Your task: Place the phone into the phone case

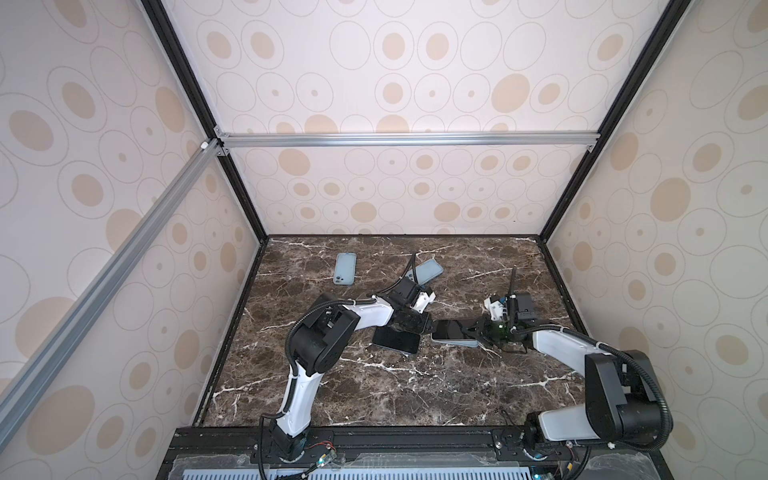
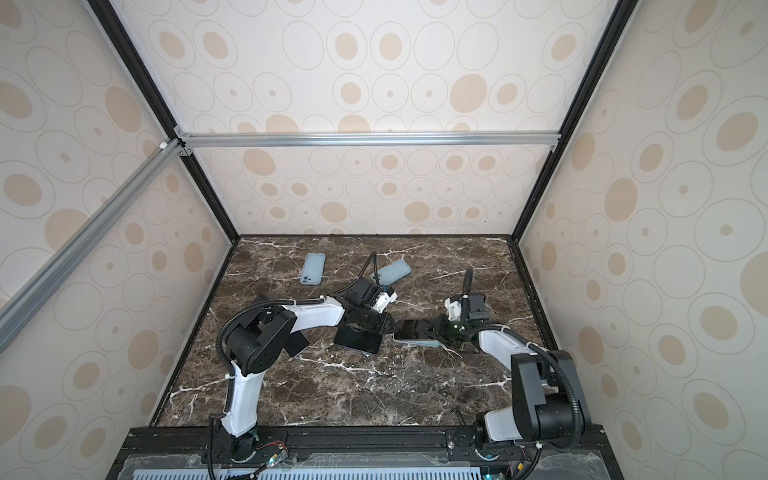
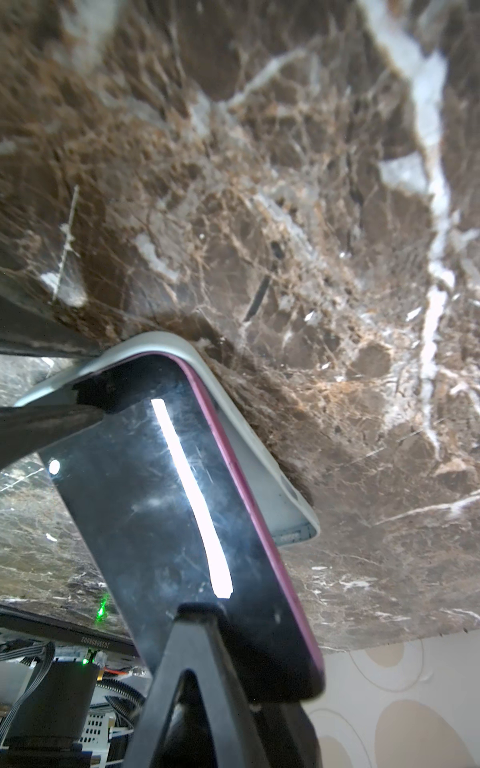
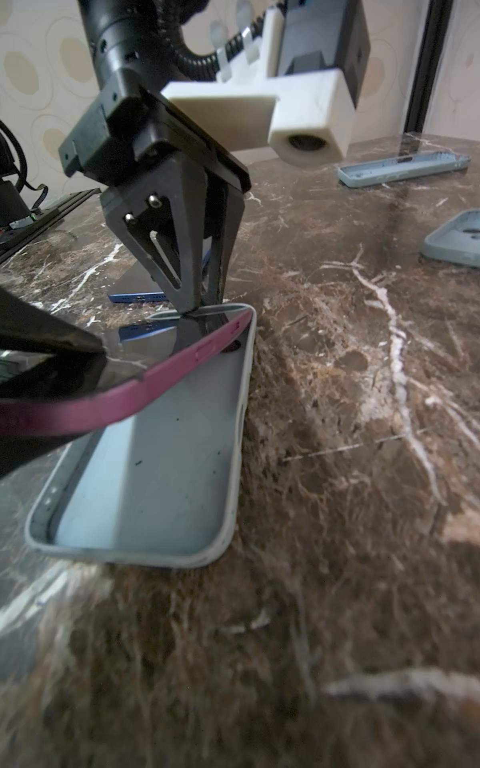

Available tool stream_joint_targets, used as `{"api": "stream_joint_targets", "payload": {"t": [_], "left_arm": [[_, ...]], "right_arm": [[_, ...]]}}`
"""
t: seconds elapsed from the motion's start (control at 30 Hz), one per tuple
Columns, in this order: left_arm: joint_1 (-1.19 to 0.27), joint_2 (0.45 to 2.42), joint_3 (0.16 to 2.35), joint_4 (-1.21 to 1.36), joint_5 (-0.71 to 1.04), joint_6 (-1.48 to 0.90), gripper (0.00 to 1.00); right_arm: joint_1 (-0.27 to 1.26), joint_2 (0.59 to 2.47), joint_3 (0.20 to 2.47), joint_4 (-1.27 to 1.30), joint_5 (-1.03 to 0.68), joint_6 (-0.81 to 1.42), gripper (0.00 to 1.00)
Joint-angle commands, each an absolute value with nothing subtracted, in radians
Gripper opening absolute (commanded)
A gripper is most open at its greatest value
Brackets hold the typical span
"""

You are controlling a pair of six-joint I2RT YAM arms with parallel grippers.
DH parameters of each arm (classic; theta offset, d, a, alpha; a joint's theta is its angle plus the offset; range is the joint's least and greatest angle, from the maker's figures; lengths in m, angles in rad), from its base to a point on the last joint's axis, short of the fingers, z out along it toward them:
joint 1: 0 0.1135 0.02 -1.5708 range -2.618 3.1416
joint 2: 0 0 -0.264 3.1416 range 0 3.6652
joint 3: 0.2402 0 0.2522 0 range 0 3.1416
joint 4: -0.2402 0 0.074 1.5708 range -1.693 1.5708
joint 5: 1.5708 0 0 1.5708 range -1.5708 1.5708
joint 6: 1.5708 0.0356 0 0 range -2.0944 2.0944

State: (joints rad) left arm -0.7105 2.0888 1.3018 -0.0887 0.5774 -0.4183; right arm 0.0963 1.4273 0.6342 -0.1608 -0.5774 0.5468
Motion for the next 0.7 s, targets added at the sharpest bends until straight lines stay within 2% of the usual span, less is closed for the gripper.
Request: {"api": "stream_joint_targets", "payload": {"t": [0.0,0.4,0.67], "left_arm": [[-0.727,2.134,1.315,-0.159,0.531,-0.384,0.21],[-0.726,2.133,1.327,-0.192,0.499,-0.366,0.20],[-0.726,2.128,1.330,-0.196,0.495,-0.361,0.20]], "right_arm": [[0.109,1.465,0.650,-0.315,-0.461,0.504,0.28],[0.109,1.500,0.760,-0.449,-0.407,0.436,0.48],[0.108,1.464,0.799,-0.509,-0.383,0.414,0.49]]}}
